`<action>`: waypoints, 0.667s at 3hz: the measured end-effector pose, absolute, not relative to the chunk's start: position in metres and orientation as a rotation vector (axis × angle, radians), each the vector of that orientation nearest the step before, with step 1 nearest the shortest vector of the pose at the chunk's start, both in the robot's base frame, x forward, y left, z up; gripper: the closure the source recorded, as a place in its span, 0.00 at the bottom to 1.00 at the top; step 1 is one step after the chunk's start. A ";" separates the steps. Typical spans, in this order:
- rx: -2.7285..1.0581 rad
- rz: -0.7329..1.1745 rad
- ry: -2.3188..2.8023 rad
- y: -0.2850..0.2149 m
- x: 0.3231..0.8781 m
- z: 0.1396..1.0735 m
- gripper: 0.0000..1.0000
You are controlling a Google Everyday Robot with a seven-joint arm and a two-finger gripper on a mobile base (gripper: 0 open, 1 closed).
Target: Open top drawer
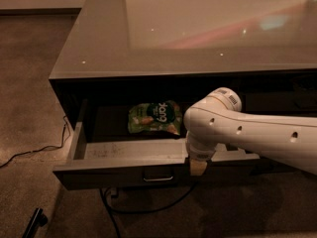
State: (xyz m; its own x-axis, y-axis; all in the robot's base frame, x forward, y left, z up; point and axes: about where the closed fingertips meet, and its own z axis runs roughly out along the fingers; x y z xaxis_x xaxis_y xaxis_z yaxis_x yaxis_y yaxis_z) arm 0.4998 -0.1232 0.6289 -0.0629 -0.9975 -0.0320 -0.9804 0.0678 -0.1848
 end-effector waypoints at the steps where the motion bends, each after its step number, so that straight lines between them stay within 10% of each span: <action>1: -2.041 -0.170 2.180 -0.123 0.500 0.629 0.84; 2: -2.041 -0.170 2.180 -0.123 0.500 0.629 0.62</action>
Offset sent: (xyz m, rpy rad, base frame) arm 0.0000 0.0000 0.0000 0.0000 0.0000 0.0000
